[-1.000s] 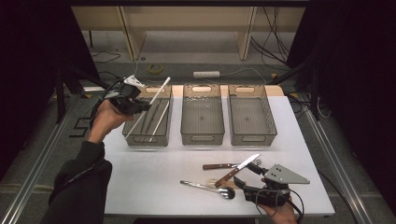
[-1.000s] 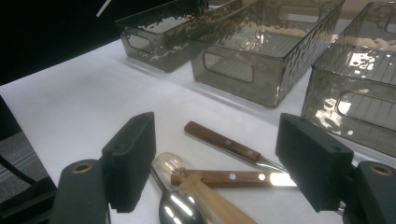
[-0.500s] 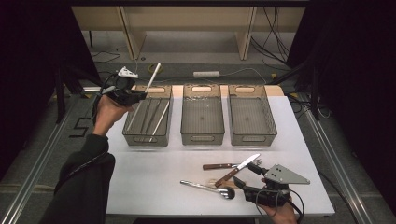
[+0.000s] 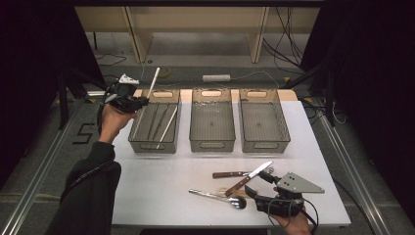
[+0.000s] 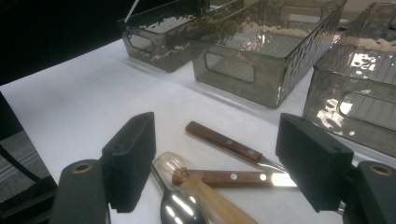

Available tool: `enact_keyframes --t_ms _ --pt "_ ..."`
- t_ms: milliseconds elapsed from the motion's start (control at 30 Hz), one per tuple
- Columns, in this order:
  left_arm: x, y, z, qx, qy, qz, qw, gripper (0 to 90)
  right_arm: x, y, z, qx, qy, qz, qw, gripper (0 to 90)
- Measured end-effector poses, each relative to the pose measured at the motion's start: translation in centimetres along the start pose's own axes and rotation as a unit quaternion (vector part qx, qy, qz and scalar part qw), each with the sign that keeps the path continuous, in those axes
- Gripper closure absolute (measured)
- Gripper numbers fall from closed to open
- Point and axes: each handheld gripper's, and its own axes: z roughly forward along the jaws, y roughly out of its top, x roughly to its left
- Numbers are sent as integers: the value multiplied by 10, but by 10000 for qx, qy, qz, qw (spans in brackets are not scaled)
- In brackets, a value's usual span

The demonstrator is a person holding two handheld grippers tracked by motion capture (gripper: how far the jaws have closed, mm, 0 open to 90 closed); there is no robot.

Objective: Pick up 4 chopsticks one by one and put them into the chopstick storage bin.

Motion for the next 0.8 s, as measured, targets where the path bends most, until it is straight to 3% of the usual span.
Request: enact_keyframes --t_ms 800 --pt "9 -26 28 149 27 -450 9989 839 0 -1 1 19 14 3 10000 298"
